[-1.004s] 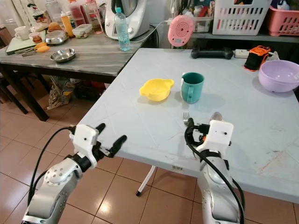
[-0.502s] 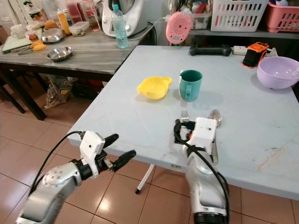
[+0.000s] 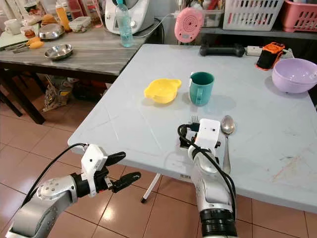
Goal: Setting the table
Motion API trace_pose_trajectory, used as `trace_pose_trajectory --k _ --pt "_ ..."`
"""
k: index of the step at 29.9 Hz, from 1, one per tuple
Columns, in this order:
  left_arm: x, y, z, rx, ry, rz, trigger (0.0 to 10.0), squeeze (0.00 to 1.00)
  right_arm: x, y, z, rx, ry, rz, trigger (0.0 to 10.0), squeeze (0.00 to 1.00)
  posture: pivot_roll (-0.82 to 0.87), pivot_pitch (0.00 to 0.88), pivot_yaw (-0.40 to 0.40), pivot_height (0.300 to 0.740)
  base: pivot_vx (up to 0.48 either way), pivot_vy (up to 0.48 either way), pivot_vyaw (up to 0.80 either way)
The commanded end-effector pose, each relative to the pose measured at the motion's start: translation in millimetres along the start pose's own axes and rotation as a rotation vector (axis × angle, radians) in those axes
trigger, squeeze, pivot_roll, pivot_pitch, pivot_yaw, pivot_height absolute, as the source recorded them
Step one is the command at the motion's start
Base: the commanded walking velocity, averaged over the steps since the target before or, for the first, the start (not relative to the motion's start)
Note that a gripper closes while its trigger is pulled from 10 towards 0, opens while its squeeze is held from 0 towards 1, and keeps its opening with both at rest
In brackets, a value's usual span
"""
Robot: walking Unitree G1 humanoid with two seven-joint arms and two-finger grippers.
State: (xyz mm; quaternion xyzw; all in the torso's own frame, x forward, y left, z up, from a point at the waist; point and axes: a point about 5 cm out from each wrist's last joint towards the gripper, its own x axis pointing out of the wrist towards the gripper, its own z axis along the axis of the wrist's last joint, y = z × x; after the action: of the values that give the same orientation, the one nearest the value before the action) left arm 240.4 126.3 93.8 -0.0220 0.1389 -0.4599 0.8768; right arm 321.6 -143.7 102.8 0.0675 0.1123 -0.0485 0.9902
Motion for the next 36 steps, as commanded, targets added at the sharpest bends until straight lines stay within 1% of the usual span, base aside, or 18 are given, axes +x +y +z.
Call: trace_pose_trajectory --k 1,2,4,5,6,8,9,12,15,22,27,32,36 --pt "-1.1 -1.3 4.0 0.012 0.002 -0.025 10.0 0.0 3.0 4.1 -2.3 -0.002 0.031 0.004 8.9 0.0 -0.01 0.062 0.068 0.74 0.0 0.0 0.0" --pt "-0.7 -2.2 4.7 0.009 -0.002 -0.032 10.0 0.0 3.7 4.0 -3.1 -0.002 0.039 -0.006 4.5 0.0 -0.01 0.062 0.066 0.74 0.0 0.0 0.0" --pt "0.4 -5.5 9.4 0.001 -0.018 -0.057 10.0 0.0 3.9 5.1 -8.5 0.007 0.076 -0.005 2.0 0.0 -0.01 0.062 0.064 0.74 0.0 0.0 0.0" --pt "0.4 -5.5 9.4 0.001 -0.018 -0.057 10.0 0.0 3.9 5.1 -8.5 0.007 0.076 -0.005 2.0 0.0 -0.01 0.062 0.064 0.74 0.0 0.0 0.0" --pt "1.6 -6.8 13.5 -0.002 -0.032 -0.068 10.0 0.0 3.2 5.6 -12.0 0.011 0.093 -0.005 0.0 0.0 -0.01 0.062 0.064 0.74 0.0 0.0 0.0" --pt "2.7 -6.9 16.8 -0.001 -0.04 -0.069 10.0 0.0 2.8 5.2 -14.6 0.006 0.104 -0.005 0.0 0.0 -0.01 0.062 0.065 0.74 0.0 0.0 0.0" --pt "4.8 -6.8 21.7 0.006 -0.052 -0.077 10.0 0.0 2.2 5.7 -17.9 0.028 0.119 -0.001 0.0 0.0 -0.01 0.059 0.067 0.74 0.0 0.0 0.0" --pt "7.9 -5.8 27.7 0.012 -0.068 -0.082 10.0 0.0 1.8 4.8 -20.3 0.033 0.13 -0.006 0.0 0.0 -0.02 0.059 0.069 0.74 0.0 0.0 0.0" --pt "9.8 -4.9 29.9 0.017 -0.072 -0.084 10.0 0.0 2.2 3.2 -21.9 0.034 0.142 -0.014 0.0 0.0 -0.02 0.055 0.072 0.74 0.0 0.0 0.0" --pt "10.6 -1.7 31.8 0.023 -0.075 -0.068 10.0 0.0 0.1 -4.4 -30.3 0.058 0.19 -0.042 0.0 0.0 -0.02 0.048 0.074 0.74 0.0 0.0 0.0" --pt "10.7 -1.3 31.7 0.026 -0.075 -0.064 10.0 0.0 -0.9 -7.0 -35.6 0.072 0.223 -0.053 0.0 0.0 -0.02 0.045 0.077 0.74 0.0 0.0 0.0" --pt "8.9 -2.2 29.8 0.022 -0.068 -0.066 10.0 0.0 -1.1 -6.3 -37.5 0.081 0.242 -0.051 0.0 0.0 -0.02 0.049 0.078 0.74 0.0 0.0 0.0" --pt "9.3 -1.5 29.1 0.021 -0.064 -0.069 10.0 0.0 -2.4 -1.3 -38.2 0.081 0.257 -0.028 0.0 0.0 -0.02 0.048 0.077 0.74 0.0 0.0 0.0"
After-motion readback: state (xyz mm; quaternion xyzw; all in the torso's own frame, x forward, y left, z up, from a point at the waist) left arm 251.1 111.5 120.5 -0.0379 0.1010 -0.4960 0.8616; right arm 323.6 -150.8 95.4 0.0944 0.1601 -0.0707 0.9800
